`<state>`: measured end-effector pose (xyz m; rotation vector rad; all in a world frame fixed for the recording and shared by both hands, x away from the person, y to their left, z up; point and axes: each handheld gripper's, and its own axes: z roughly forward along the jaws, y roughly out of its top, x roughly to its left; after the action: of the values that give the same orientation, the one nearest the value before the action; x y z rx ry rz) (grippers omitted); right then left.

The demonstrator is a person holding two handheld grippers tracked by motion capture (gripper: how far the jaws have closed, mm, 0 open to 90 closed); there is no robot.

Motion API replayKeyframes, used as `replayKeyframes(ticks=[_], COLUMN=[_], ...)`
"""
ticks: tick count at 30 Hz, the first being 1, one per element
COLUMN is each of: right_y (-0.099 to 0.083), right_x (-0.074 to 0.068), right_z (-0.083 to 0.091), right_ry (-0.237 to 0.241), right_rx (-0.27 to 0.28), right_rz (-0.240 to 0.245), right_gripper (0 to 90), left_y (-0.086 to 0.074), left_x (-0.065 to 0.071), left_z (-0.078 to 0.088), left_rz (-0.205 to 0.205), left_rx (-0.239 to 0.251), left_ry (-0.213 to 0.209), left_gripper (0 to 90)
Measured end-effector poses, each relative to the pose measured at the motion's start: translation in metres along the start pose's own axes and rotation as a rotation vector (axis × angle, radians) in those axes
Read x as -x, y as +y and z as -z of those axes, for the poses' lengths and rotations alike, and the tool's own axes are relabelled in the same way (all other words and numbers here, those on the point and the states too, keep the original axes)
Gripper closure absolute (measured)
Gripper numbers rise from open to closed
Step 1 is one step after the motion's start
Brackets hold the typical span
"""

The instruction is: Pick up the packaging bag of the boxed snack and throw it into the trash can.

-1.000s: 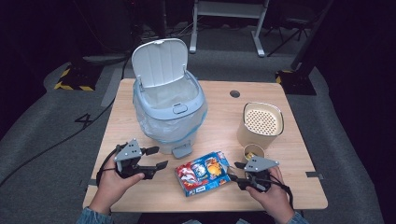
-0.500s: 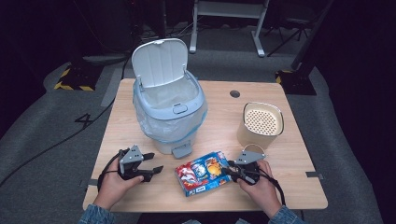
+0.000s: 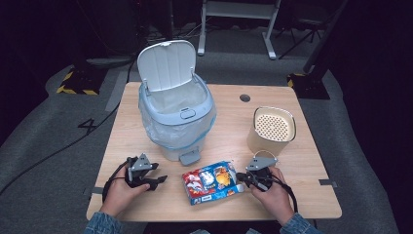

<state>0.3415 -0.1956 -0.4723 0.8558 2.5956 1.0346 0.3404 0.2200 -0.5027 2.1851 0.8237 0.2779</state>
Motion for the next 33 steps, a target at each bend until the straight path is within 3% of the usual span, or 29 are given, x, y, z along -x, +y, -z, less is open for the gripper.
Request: replayKeyframes(ticks=[3, 4, 12, 14, 24, 33], right_y=[0.000, 0.000, 0.004, 0.006, 0.013, 0.022], right_x=[0.000, 0.000, -0.001, -0.002, -0.004, -0.002], right_z=[0.003, 0.007, 0.022, 0.029, 0.056, 0.083], right_ry=[0.019, 0.051, 0.130, 0.171, 0.213, 0.191], right_rx=[0.006, 0.019, 0.071, 0.095, 0.166, 0.237], right_rz=[-0.020, -0.043, -0.106, -0.140, -0.170, -0.150], right_gripper=[90.0, 90.0, 90.0, 90.0, 90.0, 90.0], left_y=[0.000, 0.001, 0.002, 0.002, 0.002, 0.004], left_x=[0.000, -0.001, 0.002, 0.002, 0.002, 0.002], left_z=[-0.001, -0.001, -0.003, -0.003, -0.004, -0.005], left_rz=[0.004, -0.006, -0.035, -0.038, -0.028, -0.029], left_rx=[0.000, -0.010, -0.025, -0.026, -0.026, -0.031], left_ry=[0.002, 0.007, 0.025, 0.026, 0.026, 0.029], left_gripper=[38.7, 38.5, 37.2, 37.2, 36.4, 33.5])
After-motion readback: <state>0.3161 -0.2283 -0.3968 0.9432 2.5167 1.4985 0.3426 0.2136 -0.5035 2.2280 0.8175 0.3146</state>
